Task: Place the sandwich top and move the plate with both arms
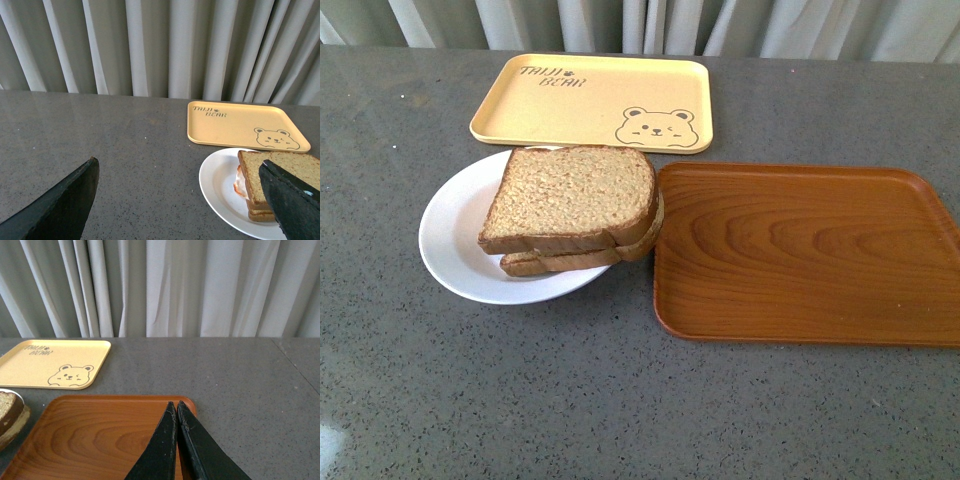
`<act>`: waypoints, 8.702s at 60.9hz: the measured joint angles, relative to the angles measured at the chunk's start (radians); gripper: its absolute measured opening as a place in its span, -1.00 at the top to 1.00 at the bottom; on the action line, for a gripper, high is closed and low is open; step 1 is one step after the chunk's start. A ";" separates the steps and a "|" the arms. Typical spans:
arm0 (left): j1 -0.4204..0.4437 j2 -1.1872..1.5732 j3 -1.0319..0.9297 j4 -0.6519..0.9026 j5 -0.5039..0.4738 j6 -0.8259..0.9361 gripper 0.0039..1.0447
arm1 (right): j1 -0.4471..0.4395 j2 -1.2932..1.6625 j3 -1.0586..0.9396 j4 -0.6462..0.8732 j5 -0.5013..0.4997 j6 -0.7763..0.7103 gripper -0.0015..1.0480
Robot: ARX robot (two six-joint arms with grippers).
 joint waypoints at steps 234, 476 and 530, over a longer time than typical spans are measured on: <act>0.077 1.947 0.551 0.638 0.494 -0.657 -0.83 | 0.000 -0.467 0.000 -0.466 -0.003 -0.002 -0.82; -0.100 2.366 1.392 0.479 0.511 -1.109 0.96 | 0.000 -0.467 0.000 -0.466 -0.003 -0.002 -0.82; -0.106 2.519 1.624 0.340 0.495 -1.075 0.96 | 0.000 -0.467 0.000 -0.466 -0.003 -0.002 -0.82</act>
